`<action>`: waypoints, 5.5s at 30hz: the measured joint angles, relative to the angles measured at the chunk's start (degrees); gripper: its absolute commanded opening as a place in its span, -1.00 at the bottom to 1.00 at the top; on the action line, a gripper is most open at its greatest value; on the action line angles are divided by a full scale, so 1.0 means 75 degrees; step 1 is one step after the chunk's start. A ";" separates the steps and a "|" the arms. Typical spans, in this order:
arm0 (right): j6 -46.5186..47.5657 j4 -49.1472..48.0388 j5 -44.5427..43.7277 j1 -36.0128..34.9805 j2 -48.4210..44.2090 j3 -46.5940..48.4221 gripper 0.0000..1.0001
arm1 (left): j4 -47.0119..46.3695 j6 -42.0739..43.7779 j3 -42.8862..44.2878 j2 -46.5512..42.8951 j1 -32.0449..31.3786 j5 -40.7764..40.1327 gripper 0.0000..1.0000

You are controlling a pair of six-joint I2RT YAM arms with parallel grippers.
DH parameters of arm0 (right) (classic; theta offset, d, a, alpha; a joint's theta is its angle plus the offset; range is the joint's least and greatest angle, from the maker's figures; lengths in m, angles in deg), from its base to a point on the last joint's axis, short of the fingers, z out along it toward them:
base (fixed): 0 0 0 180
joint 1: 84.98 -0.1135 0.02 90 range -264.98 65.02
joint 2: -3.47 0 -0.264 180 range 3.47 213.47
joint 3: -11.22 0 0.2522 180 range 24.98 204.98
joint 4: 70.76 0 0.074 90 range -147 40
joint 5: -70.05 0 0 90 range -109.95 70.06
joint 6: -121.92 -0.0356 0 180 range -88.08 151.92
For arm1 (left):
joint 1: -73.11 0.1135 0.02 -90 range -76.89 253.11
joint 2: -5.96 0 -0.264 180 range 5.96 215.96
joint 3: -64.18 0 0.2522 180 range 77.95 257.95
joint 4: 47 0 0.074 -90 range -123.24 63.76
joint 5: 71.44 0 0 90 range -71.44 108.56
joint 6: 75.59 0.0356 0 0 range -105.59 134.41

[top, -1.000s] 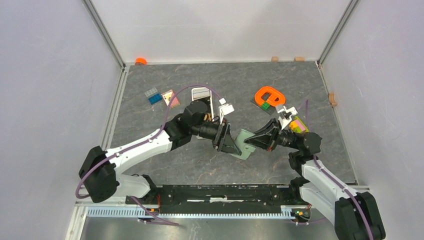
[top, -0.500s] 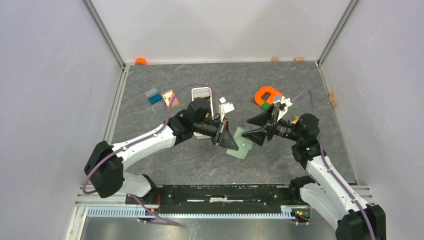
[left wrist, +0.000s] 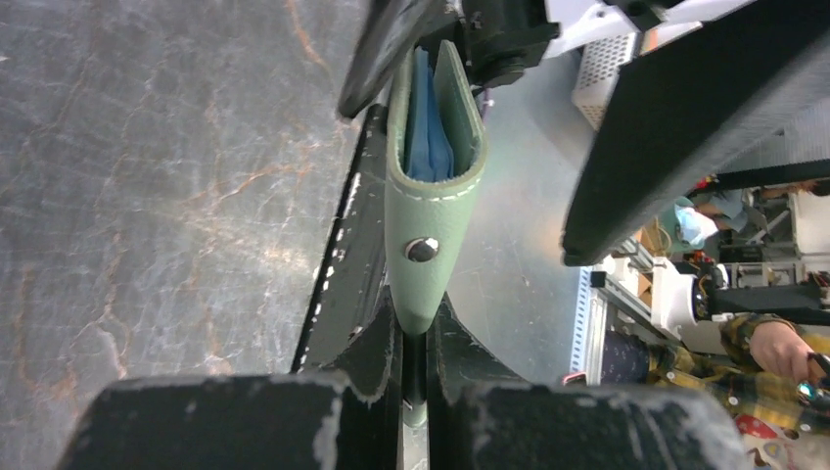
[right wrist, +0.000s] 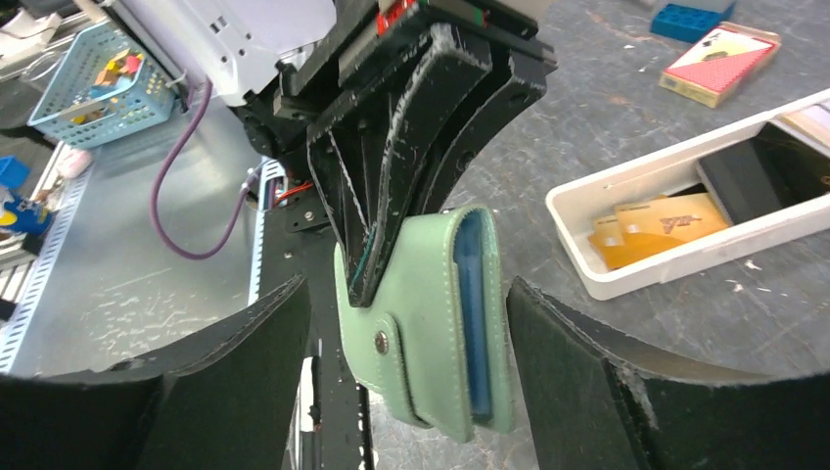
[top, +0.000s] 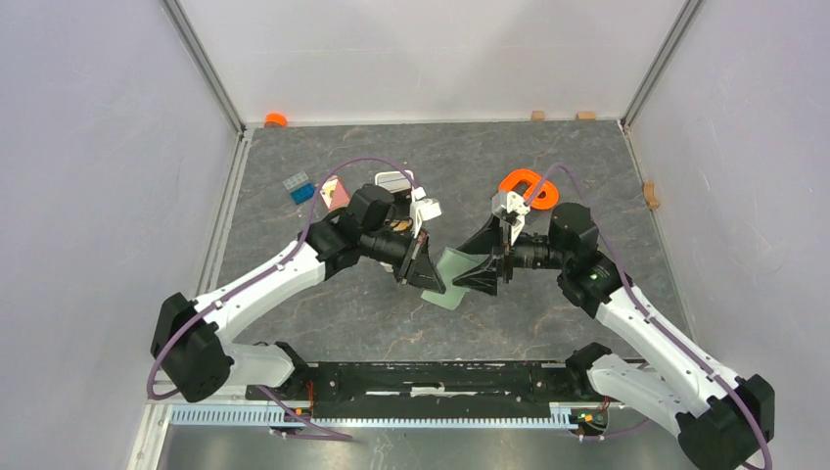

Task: Put the credit cards into the card holder
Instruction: Open the card holder at the center of the board.

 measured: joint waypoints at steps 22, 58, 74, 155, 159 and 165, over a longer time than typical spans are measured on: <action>0.0679 0.1259 -0.0326 -0.0189 -0.0213 0.0344 0.51 | 0.0192 -0.0306 0.0087 0.0662 0.0399 0.0749 -0.96; 0.0921 0.1338 0.0892 -0.0294 0.0207 0.0119 0.19 | -0.0294 -0.0737 -0.0070 0.0274 0.0595 0.1754 -0.95; 0.0956 0.1125 0.0734 -0.0746 0.0458 0.0160 -0.72 | -0.0015 -0.0892 -0.0184 0.0210 0.0845 0.2130 -0.96; -0.1609 0.2672 -0.5531 -0.1486 0.0015 -0.2320 -1.00 | -0.3899 -0.4366 -0.4759 -0.1058 -0.1530 -0.4345 0.49; -0.1609 0.2600 -0.5129 -0.1486 -0.0175 -0.2349 -1.00 | -0.3480 -0.4328 -0.4756 -0.1387 -0.1533 -0.4692 0.67; -0.1614 0.2331 -0.4482 -0.1486 -0.0361 -0.2346 -1.00 | -0.2975 -0.4208 -0.4540 -0.1856 -0.1641 -0.5080 0.81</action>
